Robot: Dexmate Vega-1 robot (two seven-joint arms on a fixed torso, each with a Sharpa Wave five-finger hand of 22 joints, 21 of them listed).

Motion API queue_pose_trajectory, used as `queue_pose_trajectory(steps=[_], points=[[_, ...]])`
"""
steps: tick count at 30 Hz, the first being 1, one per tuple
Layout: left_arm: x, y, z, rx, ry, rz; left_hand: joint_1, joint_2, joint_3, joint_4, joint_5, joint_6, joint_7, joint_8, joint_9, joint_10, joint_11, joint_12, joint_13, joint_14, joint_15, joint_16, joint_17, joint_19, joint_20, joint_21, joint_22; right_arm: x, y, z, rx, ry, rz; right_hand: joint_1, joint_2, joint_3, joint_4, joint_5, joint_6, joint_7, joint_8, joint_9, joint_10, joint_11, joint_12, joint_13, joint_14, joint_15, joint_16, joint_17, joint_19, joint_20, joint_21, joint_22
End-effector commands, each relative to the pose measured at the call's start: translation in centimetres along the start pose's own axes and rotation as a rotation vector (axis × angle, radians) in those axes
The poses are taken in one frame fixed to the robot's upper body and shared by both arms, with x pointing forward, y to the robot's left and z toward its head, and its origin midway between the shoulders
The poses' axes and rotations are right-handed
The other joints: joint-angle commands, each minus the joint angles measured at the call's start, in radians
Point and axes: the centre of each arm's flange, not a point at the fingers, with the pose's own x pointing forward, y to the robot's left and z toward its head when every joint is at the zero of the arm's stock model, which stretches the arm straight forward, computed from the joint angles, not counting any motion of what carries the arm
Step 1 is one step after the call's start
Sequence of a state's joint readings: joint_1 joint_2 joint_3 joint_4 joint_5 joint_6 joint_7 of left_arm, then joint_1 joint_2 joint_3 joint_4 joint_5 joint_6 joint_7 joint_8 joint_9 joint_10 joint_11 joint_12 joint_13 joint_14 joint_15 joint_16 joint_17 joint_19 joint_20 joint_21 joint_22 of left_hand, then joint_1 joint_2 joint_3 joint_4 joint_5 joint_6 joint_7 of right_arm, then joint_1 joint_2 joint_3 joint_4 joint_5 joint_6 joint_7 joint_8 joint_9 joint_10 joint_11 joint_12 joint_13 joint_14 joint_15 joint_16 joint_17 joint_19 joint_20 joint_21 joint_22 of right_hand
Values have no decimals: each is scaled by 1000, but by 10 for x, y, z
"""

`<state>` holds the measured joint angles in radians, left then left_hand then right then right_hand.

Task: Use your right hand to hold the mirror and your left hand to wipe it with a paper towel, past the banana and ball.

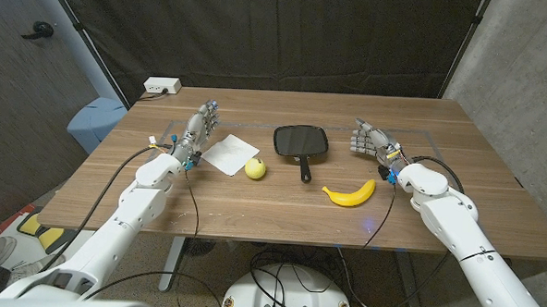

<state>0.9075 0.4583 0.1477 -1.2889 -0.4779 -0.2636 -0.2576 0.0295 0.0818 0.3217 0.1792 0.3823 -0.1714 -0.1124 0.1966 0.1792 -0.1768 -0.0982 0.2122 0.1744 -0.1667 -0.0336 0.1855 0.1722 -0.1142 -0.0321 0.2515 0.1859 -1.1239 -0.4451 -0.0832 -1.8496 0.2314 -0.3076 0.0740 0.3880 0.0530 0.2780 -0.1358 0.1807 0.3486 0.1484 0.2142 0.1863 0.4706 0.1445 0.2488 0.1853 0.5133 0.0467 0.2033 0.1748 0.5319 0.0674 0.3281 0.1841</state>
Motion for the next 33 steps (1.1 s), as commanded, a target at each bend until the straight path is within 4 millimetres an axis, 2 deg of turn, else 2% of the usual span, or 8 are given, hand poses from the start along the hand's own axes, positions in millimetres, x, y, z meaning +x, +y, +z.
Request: queue_pose_trajectory(steps=[1,5,14,33], points=[[-1,8,-2,-7,-5,-14,7,78,4,-5,-2,-76,-1,3,3,-44,8,0,4,-74,-34,2,3,2,-23,2,4,-11,6,1,11,97,91,25,5,11,-9,6,-8,19,-5,4,-8,7,-8,4,6,2,-6,4,17,-17,2,2],[0,9,-3,-10,-3,-19,7,79,4,-5,-2,-76,0,3,3,-46,8,-2,4,-74,-33,1,3,1,-23,1,3,-12,6,0,43,121,131,39,8,17,-13,3,-12,23,-8,4,-8,9,-12,4,16,-2,-6,5,45,-32,10,3],[-1,11,-4,-16,-4,-15,7,79,4,-4,-3,-76,1,1,4,-48,10,-5,4,-76,-33,-1,3,1,-22,0,3,-10,2,0,115,164,186,74,23,35,-22,2,0,30,-5,5,14,17,-9,5,38,-7,-3,5,66,-46,15,3],[5,1,-2,-14,-3,-9,6,79,4,-2,-3,-77,3,-1,4,-47,14,-8,5,-76,-33,-3,4,2,-22,-2,3,-16,-12,-1,182,316,326,94,33,45,-18,0,32,46,3,6,53,25,-3,6,85,-9,5,9,106,-62,26,4]])
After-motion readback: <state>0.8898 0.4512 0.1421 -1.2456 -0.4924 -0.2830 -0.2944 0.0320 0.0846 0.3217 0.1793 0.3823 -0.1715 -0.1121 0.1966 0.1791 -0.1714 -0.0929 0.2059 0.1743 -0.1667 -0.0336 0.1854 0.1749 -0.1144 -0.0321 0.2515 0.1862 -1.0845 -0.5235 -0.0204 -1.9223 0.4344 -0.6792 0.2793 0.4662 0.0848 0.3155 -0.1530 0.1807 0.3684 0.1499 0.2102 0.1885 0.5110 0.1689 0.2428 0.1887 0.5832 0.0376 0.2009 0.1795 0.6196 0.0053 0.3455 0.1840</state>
